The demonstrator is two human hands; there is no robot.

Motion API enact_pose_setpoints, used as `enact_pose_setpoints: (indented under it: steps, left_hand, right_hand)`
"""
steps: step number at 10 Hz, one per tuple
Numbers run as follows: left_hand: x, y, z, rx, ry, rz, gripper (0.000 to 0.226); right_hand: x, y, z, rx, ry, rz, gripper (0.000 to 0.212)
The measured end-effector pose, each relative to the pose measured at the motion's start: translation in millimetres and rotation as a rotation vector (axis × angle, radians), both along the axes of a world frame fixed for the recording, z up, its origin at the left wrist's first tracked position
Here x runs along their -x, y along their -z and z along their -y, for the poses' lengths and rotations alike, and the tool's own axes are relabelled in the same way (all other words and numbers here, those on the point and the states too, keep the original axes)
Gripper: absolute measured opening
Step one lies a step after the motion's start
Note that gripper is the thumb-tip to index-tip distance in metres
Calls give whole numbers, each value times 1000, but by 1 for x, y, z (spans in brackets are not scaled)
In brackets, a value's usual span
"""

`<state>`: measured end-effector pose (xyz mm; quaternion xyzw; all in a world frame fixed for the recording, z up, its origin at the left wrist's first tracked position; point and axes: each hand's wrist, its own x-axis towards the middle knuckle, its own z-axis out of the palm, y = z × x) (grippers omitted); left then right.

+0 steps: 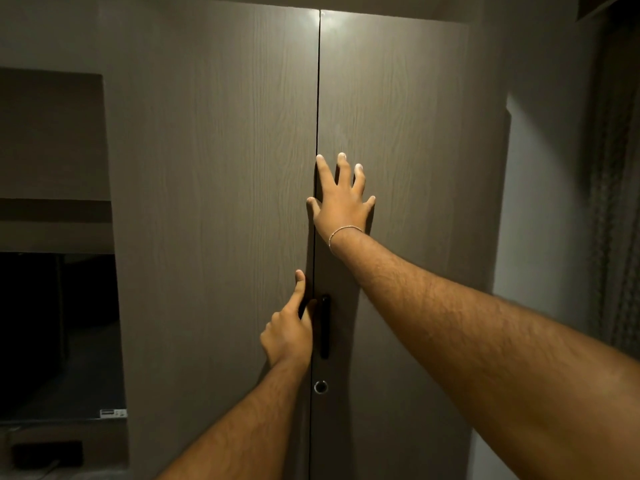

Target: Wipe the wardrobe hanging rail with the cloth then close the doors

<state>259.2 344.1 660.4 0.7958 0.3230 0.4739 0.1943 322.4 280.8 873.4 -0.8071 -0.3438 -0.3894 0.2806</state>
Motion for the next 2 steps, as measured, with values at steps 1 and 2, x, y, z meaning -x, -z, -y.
enact_pose_setpoints:
  steps: [1, 2]
  left_hand:
    - [6, 0, 2, -44, -27, -81, 74]
    - [19, -4, 4, -204, -106, -184, 63]
  right_hand:
    - [-4, 9, 7, -2, -37, 47, 81]
    - [-8, 32, 25, -45, -77, 102, 76]
